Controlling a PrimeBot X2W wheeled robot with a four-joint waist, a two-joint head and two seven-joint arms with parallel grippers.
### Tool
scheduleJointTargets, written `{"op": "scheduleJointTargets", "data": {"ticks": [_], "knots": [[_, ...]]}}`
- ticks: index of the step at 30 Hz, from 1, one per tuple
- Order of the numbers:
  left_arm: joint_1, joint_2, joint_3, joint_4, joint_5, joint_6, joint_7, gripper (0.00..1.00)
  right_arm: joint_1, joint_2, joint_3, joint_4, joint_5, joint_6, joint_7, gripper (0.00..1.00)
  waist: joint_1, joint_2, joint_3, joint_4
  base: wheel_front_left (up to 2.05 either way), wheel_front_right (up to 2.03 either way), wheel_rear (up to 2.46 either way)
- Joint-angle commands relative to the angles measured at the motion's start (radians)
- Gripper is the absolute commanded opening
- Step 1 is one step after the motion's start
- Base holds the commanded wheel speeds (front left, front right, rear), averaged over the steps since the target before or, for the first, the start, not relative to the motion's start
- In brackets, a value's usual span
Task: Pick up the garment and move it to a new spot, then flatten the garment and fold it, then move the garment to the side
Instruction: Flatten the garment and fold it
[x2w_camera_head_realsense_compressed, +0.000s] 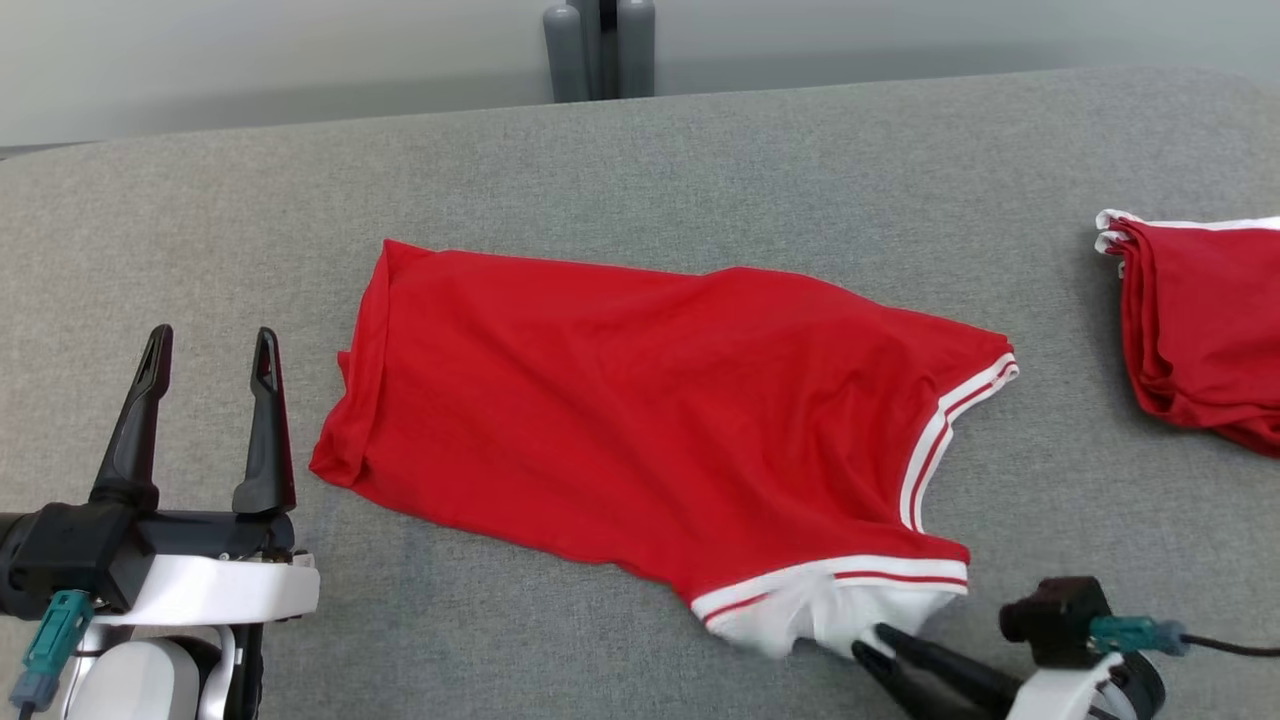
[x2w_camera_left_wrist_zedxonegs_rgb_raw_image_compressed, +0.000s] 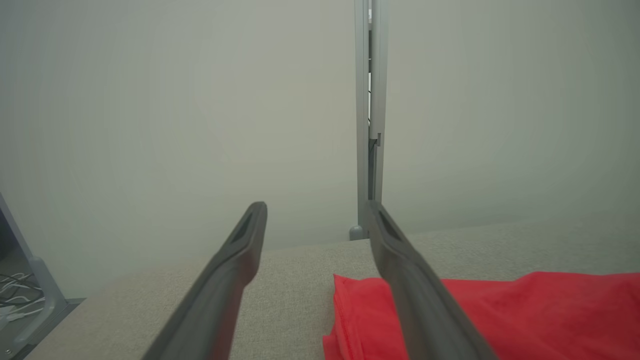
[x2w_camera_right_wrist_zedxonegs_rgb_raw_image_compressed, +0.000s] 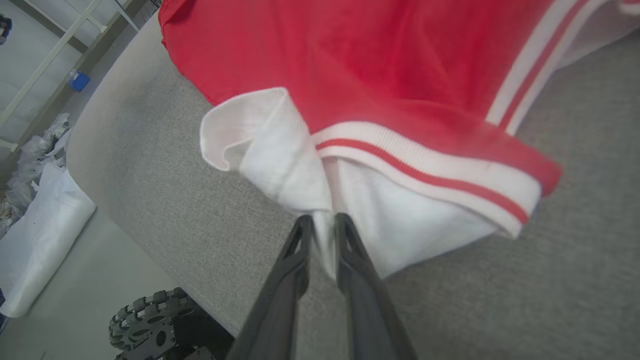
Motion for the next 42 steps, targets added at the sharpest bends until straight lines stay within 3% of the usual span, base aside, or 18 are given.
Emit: {"op": "scheduleJointTargets", "data": {"ticks": [1,7,10,13,15,19,25,31,42], "knots": [[0.0,0.01,0.005,-0.002,0.002,0.006,0.001,1.0,0.021,-0.001,-0.016,-0.002,0.014,0.0,-0.014,1.0,0.0,0.0,-0.005,-0.004,0.0,0.0,0.0],[0.026,0.016,0.023,-0.017,-0.005,0.027,0.008,1.0,0.097,0.017,-0.146,-0.082,0.035,0.0,-0.088,1.0,0.0,0.0,-0.017,-0.029,0.0,0.0,0.0],[0.031,0.018,0.031,-0.031,-0.003,0.04,0.013,1.0,0.105,0.047,-0.295,-0.124,-0.025,0.0,-0.186,1.0,0.0,0.0,-0.022,-0.044,0.0,0.0,0.0],[0.045,0.018,0.035,-0.042,-0.002,0.052,0.02,1.0,0.088,0.131,-0.434,-0.148,-0.134,0.001,-0.258,1.0,0.0,0.0,-0.029,-0.055,0.0,0.0,0.0],[0.047,0.019,0.036,-0.044,-0.002,0.055,0.024,1.0,0.079,0.156,-0.47,-0.158,-0.169,0.001,-0.273,1.0,0.0,0.0,-0.032,-0.056,0.0,0.0,0.0],[0.064,0.011,0.026,-0.054,-0.003,0.063,0.034,1.0,0.064,0.282,-0.568,-0.179,-0.297,0.0,-0.3,1.0,0.0,0.0,-0.06,-0.052,0.0,0.0,0.0],[0.117,0.005,0.006,-0.081,0.009,0.079,0.042,1.0,0.086,0.379,-0.575,-0.166,-0.446,0.0,-0.272,1.0,0.0,0.0,-0.101,-0.039,0.0,0.0,0.0],[0.177,-0.008,-0.031,-0.106,0.02,0.081,0.056,1.0,0.119,0.411,-0.577,-0.12,-0.528,0.0,-0.275,1.0,0.0,0.0,-0.139,-0.03,0.0,0.0,0.0],[0.25,-0.011,-0.056,-0.093,0.009,0.087,0.081,1.0,0.19,0.433,-0.597,-0.103,-0.555,0.0,-0.257,1.0,0.0,0.0,-0.191,-0.024,0.0,0.0,0.0]]}}
